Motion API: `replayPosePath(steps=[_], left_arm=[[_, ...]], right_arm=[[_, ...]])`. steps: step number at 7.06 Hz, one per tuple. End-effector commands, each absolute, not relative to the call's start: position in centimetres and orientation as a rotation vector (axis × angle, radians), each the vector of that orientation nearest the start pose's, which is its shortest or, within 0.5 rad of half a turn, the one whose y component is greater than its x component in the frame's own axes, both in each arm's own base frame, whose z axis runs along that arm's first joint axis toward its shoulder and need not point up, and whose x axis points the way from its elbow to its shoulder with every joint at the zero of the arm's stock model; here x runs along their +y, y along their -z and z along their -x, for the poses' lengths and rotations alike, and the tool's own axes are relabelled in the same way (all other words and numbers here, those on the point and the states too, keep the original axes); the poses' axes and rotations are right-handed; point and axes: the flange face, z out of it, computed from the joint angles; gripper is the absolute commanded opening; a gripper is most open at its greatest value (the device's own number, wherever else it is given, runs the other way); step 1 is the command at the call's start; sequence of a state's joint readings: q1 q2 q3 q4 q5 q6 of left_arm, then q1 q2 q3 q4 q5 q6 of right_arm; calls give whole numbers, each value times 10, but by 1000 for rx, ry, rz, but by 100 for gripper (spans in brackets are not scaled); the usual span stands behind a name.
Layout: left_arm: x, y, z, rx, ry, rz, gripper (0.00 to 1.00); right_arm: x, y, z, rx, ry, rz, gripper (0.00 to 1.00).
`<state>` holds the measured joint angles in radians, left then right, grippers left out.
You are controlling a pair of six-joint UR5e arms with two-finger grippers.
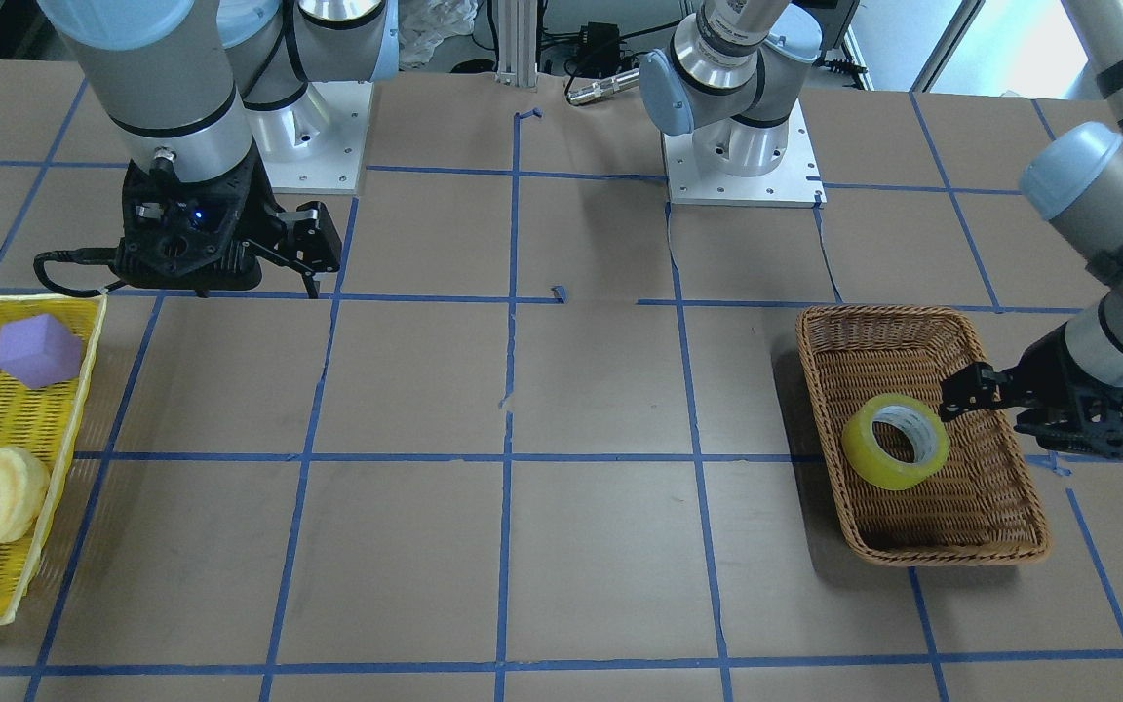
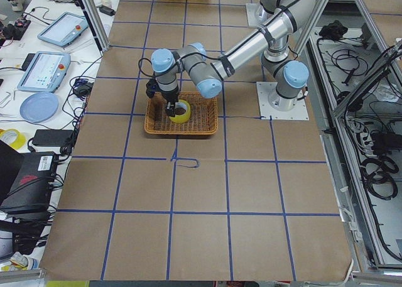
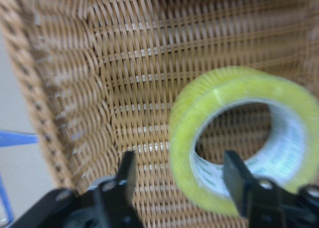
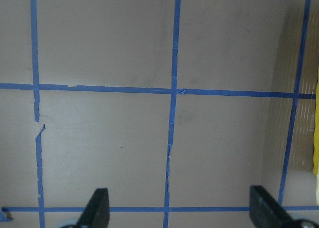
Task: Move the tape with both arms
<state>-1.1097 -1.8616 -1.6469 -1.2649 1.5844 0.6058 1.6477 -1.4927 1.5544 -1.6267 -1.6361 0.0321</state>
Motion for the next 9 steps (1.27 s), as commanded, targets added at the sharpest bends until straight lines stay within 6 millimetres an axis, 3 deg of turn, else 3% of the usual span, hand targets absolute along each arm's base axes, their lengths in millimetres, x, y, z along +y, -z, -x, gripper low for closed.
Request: replayPosePath(steps=[1,2,3,5,6,7,9], left_arm=[[-579,-405,-62,3136,-106,-343,100],[-573,-441,-14,3119,-68,-311,100],[-566,-463,41,3101,-4,-315,100],[-539,-493,135,3077,45,-193,100],[-529,-495,168,3081,58,-113,100],[-516,-498,188,3087,59,47,100],[-512,-497,193,3132,41,60,100]], right_arm=[[-511,-470,-159,3202,14,44,100],[-512,-473,-157,3199,31,39,100],[-513,-474,-153,3178,24,19,100],[-513,-473,-152,3167,19,14,100],[-513,-473,-153,3170,19,17,100],[-512,-471,-150,3184,8,15,100],[-511,-471,-150,3184,5,17,100]])
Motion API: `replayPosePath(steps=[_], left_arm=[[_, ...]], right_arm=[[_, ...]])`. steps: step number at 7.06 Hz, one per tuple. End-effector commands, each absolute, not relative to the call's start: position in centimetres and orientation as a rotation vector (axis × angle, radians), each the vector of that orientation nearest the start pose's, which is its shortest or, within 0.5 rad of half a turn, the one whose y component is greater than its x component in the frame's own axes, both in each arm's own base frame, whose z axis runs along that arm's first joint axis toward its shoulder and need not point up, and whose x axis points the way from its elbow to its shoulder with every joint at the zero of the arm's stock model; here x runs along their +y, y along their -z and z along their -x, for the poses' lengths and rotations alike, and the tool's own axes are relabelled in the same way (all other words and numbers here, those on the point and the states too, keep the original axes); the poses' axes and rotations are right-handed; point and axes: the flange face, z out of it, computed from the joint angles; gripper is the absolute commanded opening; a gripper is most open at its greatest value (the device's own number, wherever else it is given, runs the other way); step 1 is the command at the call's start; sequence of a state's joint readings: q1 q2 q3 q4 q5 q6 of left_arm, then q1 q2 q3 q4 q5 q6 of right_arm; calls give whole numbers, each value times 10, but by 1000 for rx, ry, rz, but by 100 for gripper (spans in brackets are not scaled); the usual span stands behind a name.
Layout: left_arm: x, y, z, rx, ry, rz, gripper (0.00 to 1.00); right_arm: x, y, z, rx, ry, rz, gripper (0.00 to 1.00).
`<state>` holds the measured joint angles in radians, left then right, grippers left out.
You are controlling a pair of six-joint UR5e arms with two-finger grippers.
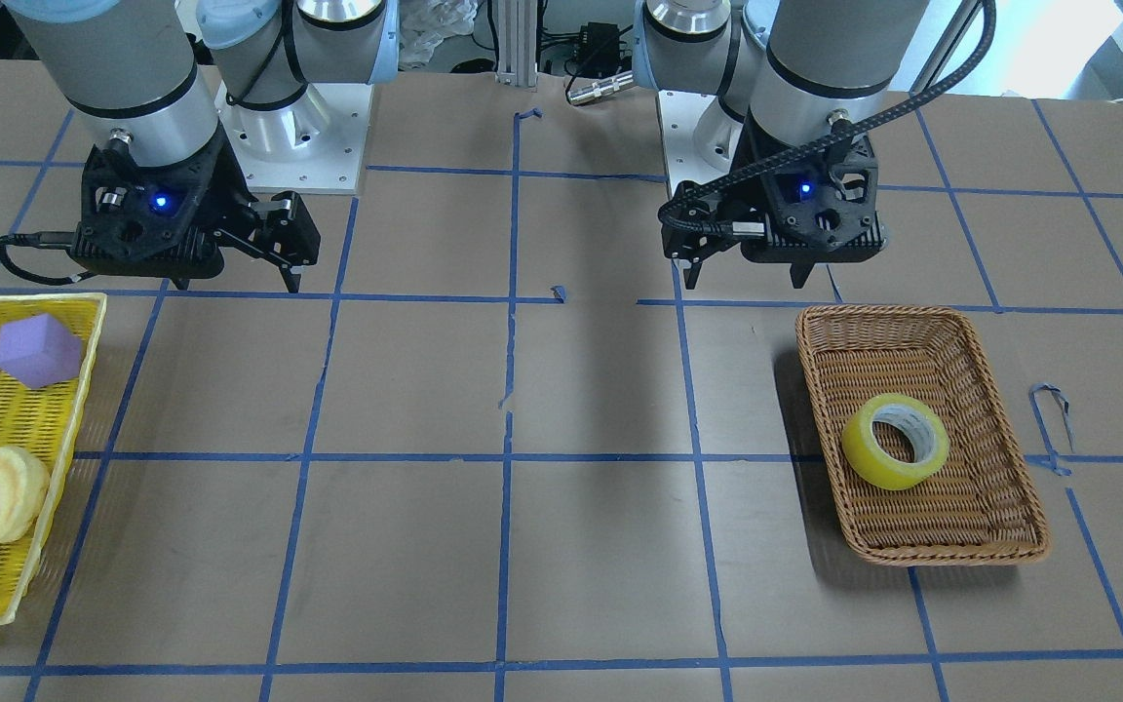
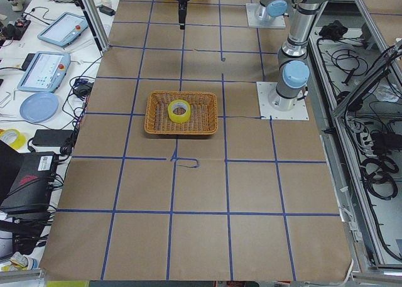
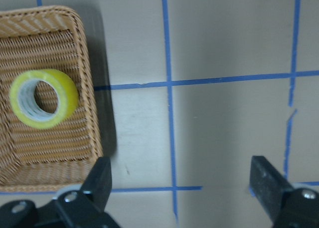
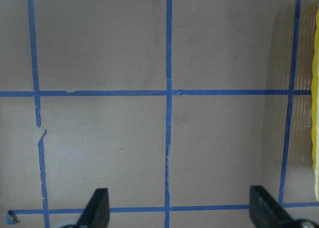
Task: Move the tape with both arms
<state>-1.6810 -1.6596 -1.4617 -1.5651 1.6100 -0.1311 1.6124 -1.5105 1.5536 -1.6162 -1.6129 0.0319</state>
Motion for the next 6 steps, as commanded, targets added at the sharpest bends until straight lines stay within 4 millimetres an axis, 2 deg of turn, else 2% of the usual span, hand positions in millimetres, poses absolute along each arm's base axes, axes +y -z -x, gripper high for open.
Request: replayPosePath(steps=[1,6], left_arm=[[-514,-500,191,3135,50,67,100],[-513,-499,190,3134,50,68,100]], right_arm=[[-511,-470,-150,3186,3,17,100],[-511,-470,-150,3189,3,22,100]])
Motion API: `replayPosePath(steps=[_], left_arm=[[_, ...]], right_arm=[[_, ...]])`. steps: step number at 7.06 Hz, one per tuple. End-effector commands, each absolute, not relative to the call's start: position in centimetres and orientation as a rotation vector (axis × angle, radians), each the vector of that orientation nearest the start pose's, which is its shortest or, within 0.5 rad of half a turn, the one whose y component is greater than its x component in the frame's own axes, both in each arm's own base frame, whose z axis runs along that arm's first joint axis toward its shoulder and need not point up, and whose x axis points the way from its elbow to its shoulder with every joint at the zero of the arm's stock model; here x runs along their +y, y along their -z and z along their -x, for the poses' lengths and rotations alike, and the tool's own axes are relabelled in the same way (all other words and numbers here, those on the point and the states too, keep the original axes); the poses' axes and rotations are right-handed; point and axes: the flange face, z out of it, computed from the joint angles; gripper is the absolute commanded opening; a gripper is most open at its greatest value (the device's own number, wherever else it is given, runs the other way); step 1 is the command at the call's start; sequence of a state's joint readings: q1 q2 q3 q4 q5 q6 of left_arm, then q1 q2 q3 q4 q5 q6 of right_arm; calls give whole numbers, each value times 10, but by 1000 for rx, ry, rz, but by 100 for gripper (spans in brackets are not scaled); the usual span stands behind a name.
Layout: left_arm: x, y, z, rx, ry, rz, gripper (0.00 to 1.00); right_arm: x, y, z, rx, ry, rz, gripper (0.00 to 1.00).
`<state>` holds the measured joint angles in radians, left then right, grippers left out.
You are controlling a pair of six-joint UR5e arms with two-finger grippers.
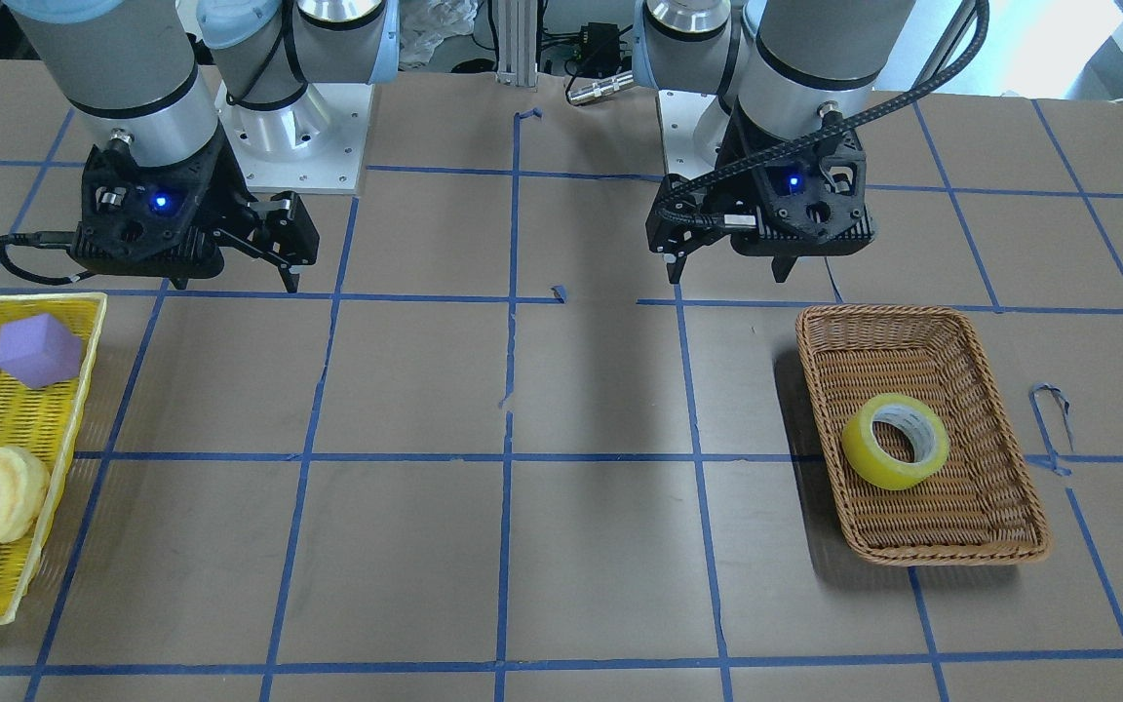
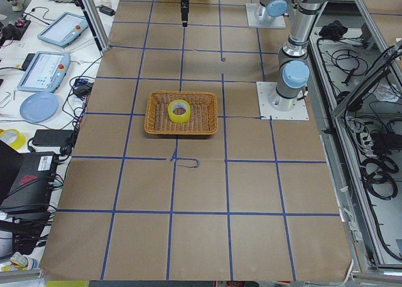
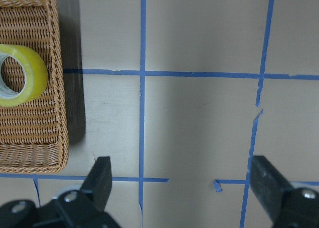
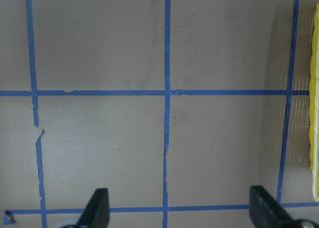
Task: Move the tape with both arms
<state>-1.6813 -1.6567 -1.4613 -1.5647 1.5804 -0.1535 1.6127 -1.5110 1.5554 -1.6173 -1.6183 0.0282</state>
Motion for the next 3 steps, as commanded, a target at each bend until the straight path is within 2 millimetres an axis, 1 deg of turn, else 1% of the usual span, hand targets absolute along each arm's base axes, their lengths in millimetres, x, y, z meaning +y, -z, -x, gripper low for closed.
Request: replayPosePath(steps=[1,3], left_arm=[[-511,-499,190,3132,50,65,100],[-512,-500,190,3132,53,68,100]], right_arm=[[-511,-470,-151,3189,5,24,100],[-511,-470,-151,3187,5,20,100]])
